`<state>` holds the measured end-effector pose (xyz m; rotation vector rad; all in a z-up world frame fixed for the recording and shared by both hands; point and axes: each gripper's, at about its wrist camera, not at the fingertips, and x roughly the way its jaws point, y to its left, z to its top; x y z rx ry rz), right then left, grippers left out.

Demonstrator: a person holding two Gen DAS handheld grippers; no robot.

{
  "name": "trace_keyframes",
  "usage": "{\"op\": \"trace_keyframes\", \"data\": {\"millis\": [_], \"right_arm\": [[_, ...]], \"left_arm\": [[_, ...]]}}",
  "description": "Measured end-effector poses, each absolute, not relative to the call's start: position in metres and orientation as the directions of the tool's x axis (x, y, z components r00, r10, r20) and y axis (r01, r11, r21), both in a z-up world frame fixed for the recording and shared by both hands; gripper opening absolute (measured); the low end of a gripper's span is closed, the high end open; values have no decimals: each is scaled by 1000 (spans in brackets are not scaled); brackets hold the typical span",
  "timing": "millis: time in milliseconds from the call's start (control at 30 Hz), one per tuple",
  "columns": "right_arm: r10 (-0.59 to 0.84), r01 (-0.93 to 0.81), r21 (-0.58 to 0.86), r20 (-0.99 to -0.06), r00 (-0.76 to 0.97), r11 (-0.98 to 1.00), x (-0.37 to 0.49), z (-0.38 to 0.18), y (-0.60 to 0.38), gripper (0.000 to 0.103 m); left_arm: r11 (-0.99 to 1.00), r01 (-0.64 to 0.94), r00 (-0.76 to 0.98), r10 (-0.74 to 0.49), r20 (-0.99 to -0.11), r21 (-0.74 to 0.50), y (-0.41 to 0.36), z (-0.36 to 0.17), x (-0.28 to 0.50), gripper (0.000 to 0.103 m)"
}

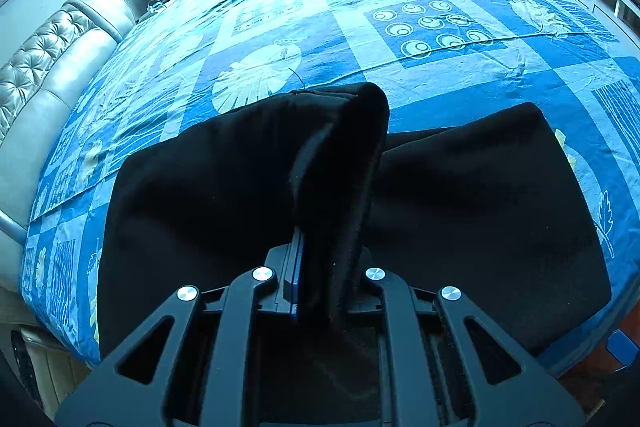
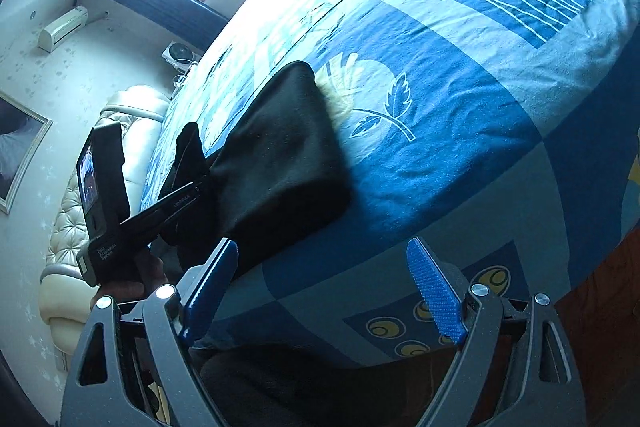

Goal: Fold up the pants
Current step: 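Lift the pants edge with the left gripper and fold it over the bundle, then open the left gripper on the fold while the right gripper grasps the pants end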

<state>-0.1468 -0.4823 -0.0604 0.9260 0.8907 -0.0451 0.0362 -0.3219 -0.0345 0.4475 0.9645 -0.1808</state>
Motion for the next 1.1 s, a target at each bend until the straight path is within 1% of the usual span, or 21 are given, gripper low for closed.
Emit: {"op": "trace_keyframes", "data": {"millis": [67, 167, 233, 267, 367, 400, 433, 467, 500, 600, 633, 667, 733, 833, 900, 1000, 1100], "right_arm": [[322, 396, 672, -685, 653, 626, -148, -59, -482, 86], [318, 401, 671, -686, 654, 623, -148, -60, -484, 86], [312, 404, 669, -687, 656, 624, -148, -59, -486, 86], [308, 405, 667, -688, 657, 626, -149, -58, -486, 86], [294, 407, 659, -690, 661, 633, -151, -55, -489, 86], [290, 408, 657, -691, 662, 634, -149, -55, -489, 86], [284, 410, 653, -693, 663, 636, -150, -53, -490, 86], [279, 411, 650, -694, 664, 639, -150, -52, -491, 86], [273, 412, 647, -695, 665, 642, -151, -50, -491, 86], [269, 398, 645, -688, 675, 652, -152, -42, -492, 86], [269, 388, 645, -683, 679, 658, -152, -38, -491, 86], [273, 376, 648, -676, 684, 662, -151, -35, -489, 86], [292, 353, 660, -662, 690, 663, -148, -31, -486, 86], [347, 309, 694, -633, 692, 650, -134, -25, -476, 86], [394, 278, 724, -608, 689, 632, -121, -23, -468, 86], [451, 233, 750, -582, 677, 619, -94, -20, -453, 86], [491, 194, 738, -597, 634, 647, -61, -21, -436, 86]], "left_arm": [[886, 346, 577, 60, -814, 310, -326, -36, 34, 14], [881, 354, 583, 55, -811, 314, -330, -37, 31, 19], [879, 355, 584, 57, -809, 318, -333, -37, 29, 29], [878, 356, 587, 57, -808, 320, -335, -36, 27, 32], [873, 394, 583, 4, -813, 287, -338, -32, 18, 43], [873, 408, 579, -20, -815, 268, -338, -28, 13, 50], [873, 423, 573, -49, -818, 244, -338, -25, 9, 59], [874, 439, 562, -87, -823, 208, -336, -19, 4, 64], [875, 450, 552, -117, -826, 177, -332, -14, -1, 73], [881, 467, 533, -217, -818, 71, -308, 8, -13, 81], [883, 469, 534, -252, -807, 34, -295, 17, -16, 88], [885, 466, 538, -277, -796, 7, -281, 25, -17, 91], [896, 443, 561, -294, -774, -19, -253, 38, -19, 93], [925, 377, 592, -275, -758, -41, -204, 49, -10, 94], [942, 329, 589, -264, -764, -72, -170, 49, 1, 94], [966, 244, 585, -214, -782, -82, -127, 41, 14, 94], [974, 196, 571, -210, -793, -117, -91, 32, 22, 94]]}}
